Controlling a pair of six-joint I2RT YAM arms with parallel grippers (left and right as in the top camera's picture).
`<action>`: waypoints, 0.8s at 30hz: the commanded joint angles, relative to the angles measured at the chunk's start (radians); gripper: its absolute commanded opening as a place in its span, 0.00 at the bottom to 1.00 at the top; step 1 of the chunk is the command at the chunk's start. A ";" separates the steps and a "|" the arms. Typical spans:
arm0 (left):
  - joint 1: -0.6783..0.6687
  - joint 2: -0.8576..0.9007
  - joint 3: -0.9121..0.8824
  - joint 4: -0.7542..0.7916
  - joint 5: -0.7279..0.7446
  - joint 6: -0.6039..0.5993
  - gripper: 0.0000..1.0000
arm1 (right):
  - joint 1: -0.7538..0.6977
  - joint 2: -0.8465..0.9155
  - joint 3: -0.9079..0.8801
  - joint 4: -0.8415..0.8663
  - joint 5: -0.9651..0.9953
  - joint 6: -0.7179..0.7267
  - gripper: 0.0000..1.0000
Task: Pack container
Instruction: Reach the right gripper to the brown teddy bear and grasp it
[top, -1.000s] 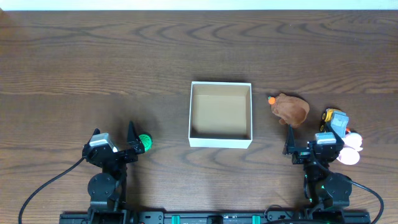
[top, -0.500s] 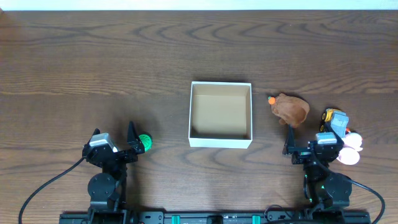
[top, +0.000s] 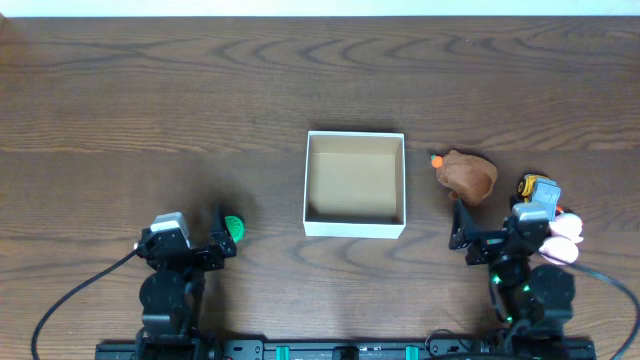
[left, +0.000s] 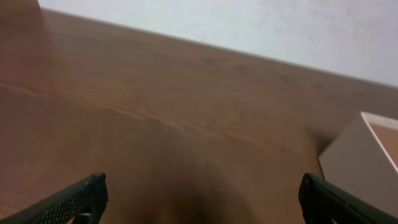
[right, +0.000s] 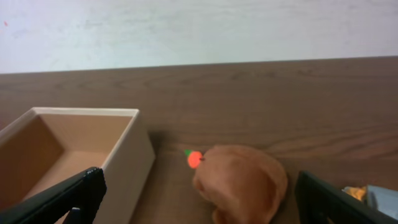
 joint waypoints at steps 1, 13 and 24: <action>0.003 0.074 0.147 -0.072 0.022 0.012 0.98 | -0.014 0.131 0.159 -0.065 -0.023 -0.001 0.99; 0.003 0.533 0.561 -0.415 0.048 0.005 0.98 | -0.014 0.865 0.800 -0.567 -0.023 -0.188 0.99; 0.003 0.656 0.605 -0.455 0.095 0.005 0.98 | -0.014 1.213 1.099 -0.756 -0.016 -0.322 0.99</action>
